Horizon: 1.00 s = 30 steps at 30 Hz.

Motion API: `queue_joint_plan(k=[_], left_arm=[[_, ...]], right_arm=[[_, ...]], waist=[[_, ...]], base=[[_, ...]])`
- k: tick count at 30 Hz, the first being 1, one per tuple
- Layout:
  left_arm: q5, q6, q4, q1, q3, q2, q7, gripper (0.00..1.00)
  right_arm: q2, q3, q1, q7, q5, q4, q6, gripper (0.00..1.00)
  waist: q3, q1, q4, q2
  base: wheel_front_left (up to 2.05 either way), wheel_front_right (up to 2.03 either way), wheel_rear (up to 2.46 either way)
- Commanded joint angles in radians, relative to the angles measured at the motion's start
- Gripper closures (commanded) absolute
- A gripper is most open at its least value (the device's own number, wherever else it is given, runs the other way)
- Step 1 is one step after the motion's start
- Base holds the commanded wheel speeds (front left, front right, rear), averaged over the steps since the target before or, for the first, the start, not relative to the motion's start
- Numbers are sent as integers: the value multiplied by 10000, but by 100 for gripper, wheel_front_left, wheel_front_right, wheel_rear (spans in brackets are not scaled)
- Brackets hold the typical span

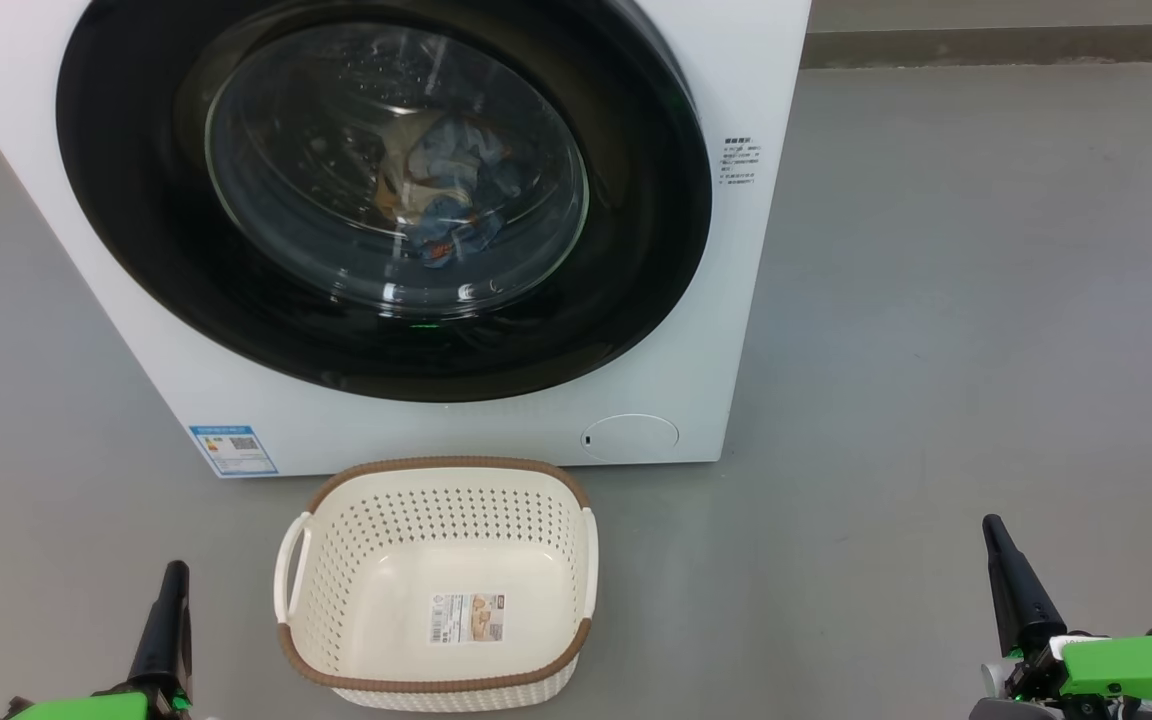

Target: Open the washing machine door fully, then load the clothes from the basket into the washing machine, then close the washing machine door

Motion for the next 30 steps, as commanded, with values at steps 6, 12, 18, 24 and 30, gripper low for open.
queue_joint_plan(k=[6, 12, 18, 24, 30], left_arm=[[-14, -31, -185, -407, 338, 101, 95, 100], [-7, -31, -185, -408, 347, 94, 102, 100], [1, -31, -185, -408, 356, 88, 109, 100], [8, -31, -185, -409, 364, 82, 116, 100], [15, -31, -185, -410, 373, 76, 123, 100]], right_arm=[[-35, 231, -456, 86, 24, -229, -11, 100], [-35, 231, -456, 86, 23, -229, -11, 100], [-35, 231, -456, 86, 23, -228, -11, 100], [-34, 230, -456, 86, 23, -228, -11, 100], [-34, 230, -456, 87, 23, -228, -11, 100]], waist=[[0, 0, 0, 0], [0, 0, 0, 0], [0, 0, 0, 0], [0, 0, 0, 0], [0, 0, 0, 0]], base=[[0, 0, 0], [0, 0, 0], [0, 0, 0], [0, 0, 0], [0, 0, 0]])
